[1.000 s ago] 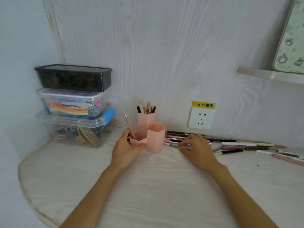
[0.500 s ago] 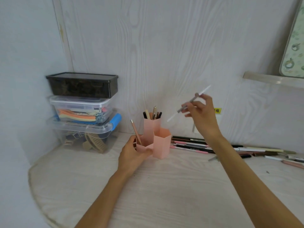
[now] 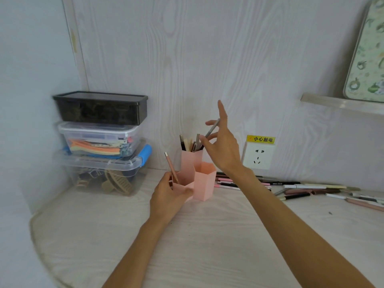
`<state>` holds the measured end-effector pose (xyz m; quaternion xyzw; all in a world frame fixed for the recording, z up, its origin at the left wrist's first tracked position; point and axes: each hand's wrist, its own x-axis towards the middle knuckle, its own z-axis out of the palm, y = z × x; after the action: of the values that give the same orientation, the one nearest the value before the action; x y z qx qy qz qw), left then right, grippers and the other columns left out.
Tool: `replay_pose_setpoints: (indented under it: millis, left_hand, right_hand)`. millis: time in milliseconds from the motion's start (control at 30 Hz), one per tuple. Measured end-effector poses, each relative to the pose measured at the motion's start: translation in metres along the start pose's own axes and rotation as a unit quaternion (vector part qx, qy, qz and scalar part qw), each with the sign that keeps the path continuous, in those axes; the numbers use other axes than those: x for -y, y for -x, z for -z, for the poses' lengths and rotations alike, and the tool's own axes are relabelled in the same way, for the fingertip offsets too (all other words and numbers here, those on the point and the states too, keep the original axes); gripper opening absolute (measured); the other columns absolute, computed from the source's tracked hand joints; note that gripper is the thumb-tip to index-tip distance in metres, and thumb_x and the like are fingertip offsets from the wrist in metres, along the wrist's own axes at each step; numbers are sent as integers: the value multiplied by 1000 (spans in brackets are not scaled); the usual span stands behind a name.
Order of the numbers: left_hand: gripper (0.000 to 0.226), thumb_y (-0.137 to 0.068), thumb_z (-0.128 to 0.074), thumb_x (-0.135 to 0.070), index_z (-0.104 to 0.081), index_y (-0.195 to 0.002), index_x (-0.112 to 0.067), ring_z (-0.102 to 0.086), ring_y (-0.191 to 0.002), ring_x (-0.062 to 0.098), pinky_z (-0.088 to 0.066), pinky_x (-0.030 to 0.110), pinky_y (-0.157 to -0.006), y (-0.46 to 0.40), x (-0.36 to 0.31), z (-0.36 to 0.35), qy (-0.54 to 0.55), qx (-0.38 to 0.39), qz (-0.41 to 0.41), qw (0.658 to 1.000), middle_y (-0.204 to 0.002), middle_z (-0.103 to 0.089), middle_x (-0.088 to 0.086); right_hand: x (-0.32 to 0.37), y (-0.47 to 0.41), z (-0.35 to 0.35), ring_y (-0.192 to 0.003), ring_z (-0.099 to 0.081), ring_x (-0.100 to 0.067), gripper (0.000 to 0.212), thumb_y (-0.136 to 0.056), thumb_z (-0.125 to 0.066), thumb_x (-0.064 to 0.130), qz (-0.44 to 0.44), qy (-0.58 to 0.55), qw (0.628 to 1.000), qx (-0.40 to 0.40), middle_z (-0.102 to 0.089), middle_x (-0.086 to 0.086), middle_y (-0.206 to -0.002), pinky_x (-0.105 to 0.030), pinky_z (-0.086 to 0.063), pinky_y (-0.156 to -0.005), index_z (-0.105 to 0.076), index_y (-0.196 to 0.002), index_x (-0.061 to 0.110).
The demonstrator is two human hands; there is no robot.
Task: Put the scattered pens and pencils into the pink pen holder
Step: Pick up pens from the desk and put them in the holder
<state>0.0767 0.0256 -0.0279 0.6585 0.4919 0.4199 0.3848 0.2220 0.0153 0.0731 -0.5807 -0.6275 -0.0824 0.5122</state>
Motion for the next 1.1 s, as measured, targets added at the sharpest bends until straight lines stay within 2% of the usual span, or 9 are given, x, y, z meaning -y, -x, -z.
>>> replay_pose_setpoints:
  millis: [133,267,400,533,667,800,933,1000,1100]
  left_hand:
    - [52,-67,-79,-29,-48,-108,-35,-49,-96,9,-42,25,-81,1,0,1,4,0,0,1000,-102,-54,-17]
    - [51,-66,-78,-29,-48,-107,-36,-54,-100,12,-42,25,-79,3,1,2,6,1,-6,1000,-101,-56,-17]
    - [77,-64,-81,-32,-39,-128,-29,-52,-98,10,-43,26,-82,3,-3,1,-16,-16,-10,1000,-121,-58,-8]
    - [114,-56,-87,-39,-16,-145,-30,-41,-127,13,-41,34,-96,8,-6,4,-37,-105,-100,989,-146,-36,-5]
    - [109,-59,-85,-40,-21,-145,-20,-31,-130,10,-31,32,-100,11,-7,2,-96,-183,-197,958,-147,-32,5]
    - [63,-74,-73,-36,-45,-126,-13,-42,-115,17,-30,27,-97,17,-13,-1,-185,-232,-366,882,-127,-45,4]
    - [13,-84,-63,-26,-64,-96,-23,-51,-96,15,-34,30,-81,22,-31,-24,-296,-132,-556,766,-102,-65,-7]
    - [16,-76,-70,-17,-69,-90,-24,-53,-92,14,-34,30,-79,21,-40,-44,-373,-51,-558,740,-92,-66,-8]
    - [31,-67,-69,-12,-66,-96,-20,-53,-92,18,-31,31,-76,21,-58,-75,-539,27,-461,705,-95,-62,-3]
  right_hand:
    - [2,0,-7,-120,-45,-22,46,-99,-34,29,45,132,984,111,-43,-2,-140,-40,-44,-91,-25,-144,24]
    - [1,1,-14,-139,-20,-24,44,-100,-19,35,1,167,966,195,-26,0,-152,-45,-24,-109,-32,-141,27]
    - [-5,3,4,-139,-21,-19,45,-99,-20,40,-6,107,977,183,-28,3,-151,-42,-21,-111,-29,-142,30]
    - [-37,31,40,-127,-38,-12,40,-98,-28,39,-51,46,992,108,-47,5,-136,-27,-28,-104,-43,-132,25]
    - [-91,79,69,-116,-47,-15,31,-98,-36,30,-128,81,983,101,-57,1,-121,-22,-33,-92,-55,-120,21]
    - [-124,111,77,-114,-49,-21,31,-90,-54,14,-162,131,971,121,-59,-4,-118,-24,-36,-90,-55,-120,16]
    - [-127,113,76,-112,-50,-24,34,-87,-56,13,-142,153,970,123,-60,-6,-115,-35,-41,-95,-55,-120,14]
    - [-127,112,74,-110,-50,-26,32,-88,-54,17,-121,190,965,133,-59,-5,-112,-38,-40,-93,-57,-120,18]
    - [-130,114,73,-111,-46,-24,29,-92,-48,24,-119,230,955,147,-55,-3,-113,-37,-34,-92,-58,-120,24]
